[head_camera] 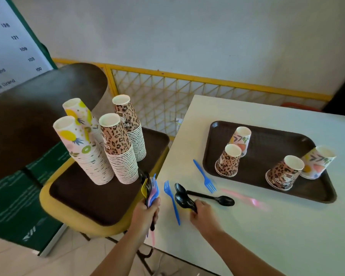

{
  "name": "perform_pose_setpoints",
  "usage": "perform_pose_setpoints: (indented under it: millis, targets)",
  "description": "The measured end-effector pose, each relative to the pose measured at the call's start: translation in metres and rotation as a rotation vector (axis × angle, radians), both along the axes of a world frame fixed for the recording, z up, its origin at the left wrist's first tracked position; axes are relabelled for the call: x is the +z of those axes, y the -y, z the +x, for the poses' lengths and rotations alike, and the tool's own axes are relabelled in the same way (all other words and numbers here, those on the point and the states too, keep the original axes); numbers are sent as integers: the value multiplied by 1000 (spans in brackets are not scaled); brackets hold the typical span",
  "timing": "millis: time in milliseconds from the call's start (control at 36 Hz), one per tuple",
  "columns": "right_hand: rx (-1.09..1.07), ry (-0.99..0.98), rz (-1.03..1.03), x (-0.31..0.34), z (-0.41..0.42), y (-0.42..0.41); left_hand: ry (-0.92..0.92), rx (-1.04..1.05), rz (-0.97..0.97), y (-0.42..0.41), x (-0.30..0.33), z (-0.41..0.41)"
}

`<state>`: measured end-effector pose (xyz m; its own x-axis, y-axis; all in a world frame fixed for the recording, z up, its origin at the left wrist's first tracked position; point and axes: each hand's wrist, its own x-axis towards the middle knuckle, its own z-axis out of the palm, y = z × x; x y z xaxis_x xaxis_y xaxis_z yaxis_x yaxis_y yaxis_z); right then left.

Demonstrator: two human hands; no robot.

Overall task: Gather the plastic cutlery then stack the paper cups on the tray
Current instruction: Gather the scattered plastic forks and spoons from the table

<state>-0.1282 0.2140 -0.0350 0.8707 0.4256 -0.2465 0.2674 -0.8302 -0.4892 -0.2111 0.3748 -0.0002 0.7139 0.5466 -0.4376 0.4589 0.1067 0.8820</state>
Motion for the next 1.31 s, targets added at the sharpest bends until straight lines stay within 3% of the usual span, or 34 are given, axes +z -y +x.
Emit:
perform_pose_setpoints:
  millis: [222,389,472,611,750,833,944,1194,1306]
  targets:
    - [-75,23,-18,-1,-4,-1,-3,-97,57,-25,-8,21]
    - [-459,-80,391,2,-12,-5,-26,-233,301,-28,-8,48]
    - [-596,-113,539,6,-14,-6,-150,-388,486,-26,-7,62]
    - [-832,-131,729,14,-18,-3,-327,-584,590,-16,-7,80]
    - [-1098,-218,932,14,-16,5,-337,-716,737,-9,-9,88]
    - [-1141,-196,897,16,-12,8,-288,-747,779,-11,-12,89]
    - [-1032,-166,787,19,-7,2,-202,-741,782,-17,-15,86]
    - [-513,-68,168,32,3,-20,-274,-790,814,-26,-19,87]
    - [-561,-124,143,25,-2,-16,-255,-815,855,-30,-19,89]
